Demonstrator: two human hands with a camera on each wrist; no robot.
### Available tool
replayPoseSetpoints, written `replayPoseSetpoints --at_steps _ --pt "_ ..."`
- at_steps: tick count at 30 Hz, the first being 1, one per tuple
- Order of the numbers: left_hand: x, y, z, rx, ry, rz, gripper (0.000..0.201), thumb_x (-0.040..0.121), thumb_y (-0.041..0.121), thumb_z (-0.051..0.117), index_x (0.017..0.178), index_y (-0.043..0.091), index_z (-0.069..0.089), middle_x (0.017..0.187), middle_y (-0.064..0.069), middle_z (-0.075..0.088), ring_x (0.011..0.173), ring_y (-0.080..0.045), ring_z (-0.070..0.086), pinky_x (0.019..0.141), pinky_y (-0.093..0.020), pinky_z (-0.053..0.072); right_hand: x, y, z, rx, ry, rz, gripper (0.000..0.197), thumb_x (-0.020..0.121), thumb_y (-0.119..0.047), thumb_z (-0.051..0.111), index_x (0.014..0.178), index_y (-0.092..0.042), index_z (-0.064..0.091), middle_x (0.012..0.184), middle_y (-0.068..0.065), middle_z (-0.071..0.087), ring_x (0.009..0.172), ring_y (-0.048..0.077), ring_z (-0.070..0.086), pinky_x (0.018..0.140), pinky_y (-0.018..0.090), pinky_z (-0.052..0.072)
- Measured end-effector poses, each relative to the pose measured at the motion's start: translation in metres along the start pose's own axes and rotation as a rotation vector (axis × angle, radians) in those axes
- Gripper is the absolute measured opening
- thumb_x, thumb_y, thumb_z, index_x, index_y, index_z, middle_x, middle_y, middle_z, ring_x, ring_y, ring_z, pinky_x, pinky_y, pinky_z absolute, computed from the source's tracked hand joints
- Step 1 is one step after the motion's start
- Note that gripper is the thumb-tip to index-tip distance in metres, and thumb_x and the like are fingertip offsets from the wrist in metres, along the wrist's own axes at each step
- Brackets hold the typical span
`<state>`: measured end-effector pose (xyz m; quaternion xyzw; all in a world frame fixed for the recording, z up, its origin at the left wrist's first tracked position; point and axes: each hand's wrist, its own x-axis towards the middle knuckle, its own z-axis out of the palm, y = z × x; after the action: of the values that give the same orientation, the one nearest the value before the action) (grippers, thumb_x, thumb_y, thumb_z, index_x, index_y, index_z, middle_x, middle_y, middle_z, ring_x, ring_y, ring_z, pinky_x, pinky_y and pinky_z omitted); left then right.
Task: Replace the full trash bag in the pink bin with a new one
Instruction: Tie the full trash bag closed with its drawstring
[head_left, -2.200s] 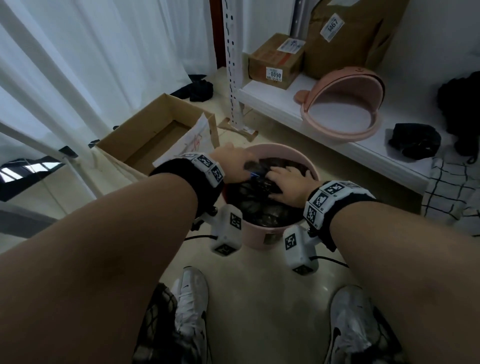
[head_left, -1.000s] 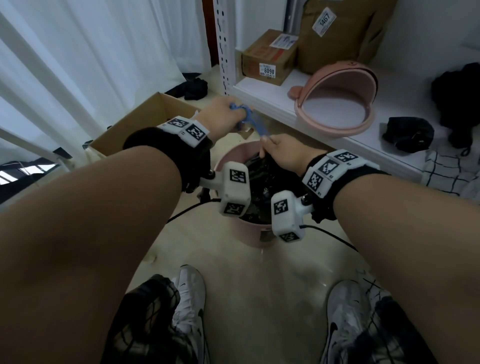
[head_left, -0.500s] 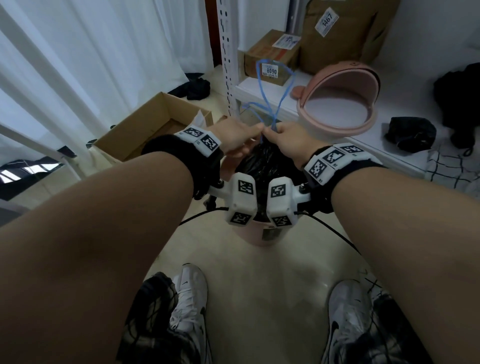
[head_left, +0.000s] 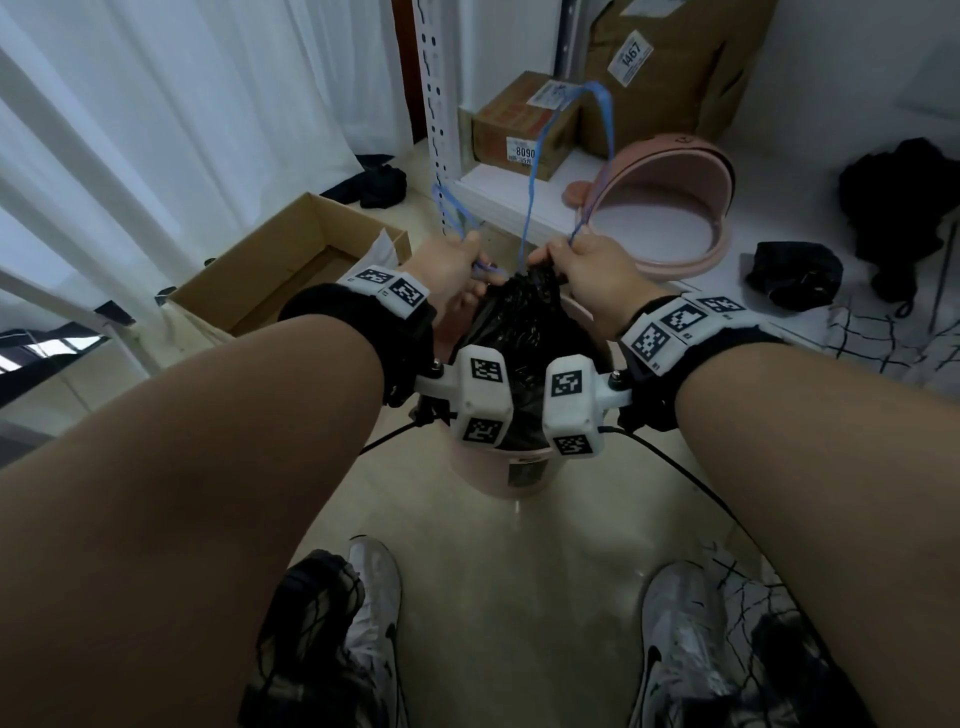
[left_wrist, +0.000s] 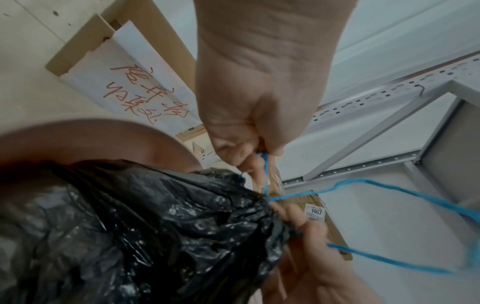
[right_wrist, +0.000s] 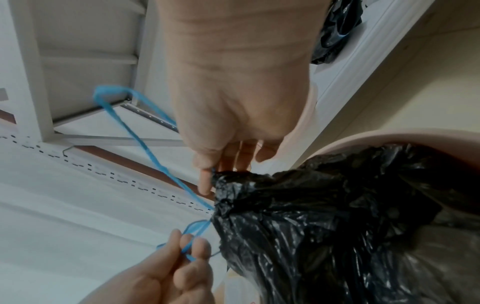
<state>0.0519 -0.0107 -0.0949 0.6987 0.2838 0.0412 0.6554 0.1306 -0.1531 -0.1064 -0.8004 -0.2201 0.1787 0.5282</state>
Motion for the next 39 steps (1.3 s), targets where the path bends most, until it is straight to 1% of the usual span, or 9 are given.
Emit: replayPoseSetpoints --at_steps 4,10,17,21,26,31,35,37,39 --pt "0.003 -0.001 -0.002 -0.004 0.041 -0.014 0.039 0.102 0.030 0.035 0.070 0.011 0.047 0.069 -0.008 0.056 0.054 -0.014 0.052 0.048 -0.018 0.045 -0.007 -0.008 0.005 0.381 -0.039 0.055 0.030 0.100 -0.022 0.044 0.078 -0.019 0.065 0.085 -0.001 0.067 0.044 0.001 0.039 0.049 0.013 0.038" --pt "0.003 -0.004 -0.004 -0.216 0.021 -0.015 0.035 0.102 0.020 0.036 0.071 0.008 0.046 0.064 -0.008 0.064 0.050 -0.011 0.062 0.051 -0.017 0.053 -0.009 -0.011 0.016 0.398 -0.143 0.148 0.020 0.094 -0.006 0.052 0.114 -0.007 0.054 0.079 0.002 0.056 0.053 0.007 0.050 0.052 0.016 0.041" --pt "-0.001 0.003 -0.001 -0.232 -0.022 0.121 0.033 0.102 0.020 0.037 0.075 0.009 0.051 0.074 -0.006 0.063 0.057 -0.009 0.062 0.061 -0.018 0.053 -0.002 -0.010 0.025 0.311 -0.129 0.186 0.010 0.084 -0.010 0.068 0.076 -0.009 0.063 0.071 0.004 0.056 0.057 0.009 0.050 0.049 0.015 0.044" --pt "0.001 0.001 -0.008 -0.230 0.036 0.089 0.036 0.103 0.026 0.032 0.072 0.013 0.044 0.065 -0.002 0.066 0.037 -0.003 0.050 0.040 -0.014 0.039 -0.003 -0.017 0.027 0.425 -0.048 0.192 0.025 0.094 -0.008 0.051 0.070 -0.010 0.058 0.072 0.005 0.055 0.048 0.007 0.044 0.043 0.014 0.042" --pt "0.001 0.008 -0.010 -0.283 0.070 0.079 0.039 0.104 0.030 0.027 0.069 0.015 0.037 0.060 -0.003 0.049 0.037 -0.009 0.037 0.042 -0.019 0.032 0.001 -0.025 0.023 0.554 0.027 0.180 0.036 0.103 -0.018 0.031 0.077 -0.011 0.055 0.054 -0.002 0.067 0.033 0.002 0.043 0.040 0.015 0.038" --pt "0.000 0.001 -0.014 0.054 0.031 -0.082 0.042 0.102 0.031 0.028 0.063 0.016 0.033 0.057 0.001 0.030 0.045 -0.013 0.023 0.047 -0.023 0.022 0.005 -0.013 0.012 0.111 -0.001 0.267 0.041 0.101 -0.018 0.034 0.067 -0.011 0.056 0.057 0.002 0.049 0.023 0.001 0.037 0.036 0.018 0.033" --pt "0.000 0.004 -0.007 0.166 0.027 0.119 0.040 0.102 0.027 0.031 0.065 0.016 0.041 0.059 -0.001 0.044 0.044 -0.010 0.038 0.047 -0.022 0.030 -0.004 -0.029 0.009 -0.090 -0.024 0.288 0.031 0.098 -0.013 0.038 0.109 0.005 0.061 0.076 0.005 0.055 0.081 0.026 0.066 0.052 0.021 0.045" --pt "-0.004 0.016 -0.003 0.119 -0.019 0.234 0.037 0.103 0.023 0.031 0.070 0.014 0.045 0.062 -0.003 0.052 0.041 -0.005 0.043 0.046 -0.018 0.036 -0.009 -0.040 0.010 -0.381 -0.134 0.213 0.019 0.094 -0.006 0.044 0.091 0.002 0.060 0.083 0.011 0.053 0.079 0.031 0.055 0.065 0.031 0.039" --pt "-0.008 0.028 -0.001 0.096 -0.024 0.313 0.036 0.103 0.020 0.032 0.071 0.013 0.047 0.067 -0.004 0.056 0.047 -0.005 0.049 0.050 -0.016 0.043 -0.009 -0.043 0.014 -0.113 -0.144 0.336 0.023 0.089 -0.003 0.045 0.067 -0.010 0.045 0.070 0.007 0.042 0.057 0.023 0.039 0.053 0.031 0.030"
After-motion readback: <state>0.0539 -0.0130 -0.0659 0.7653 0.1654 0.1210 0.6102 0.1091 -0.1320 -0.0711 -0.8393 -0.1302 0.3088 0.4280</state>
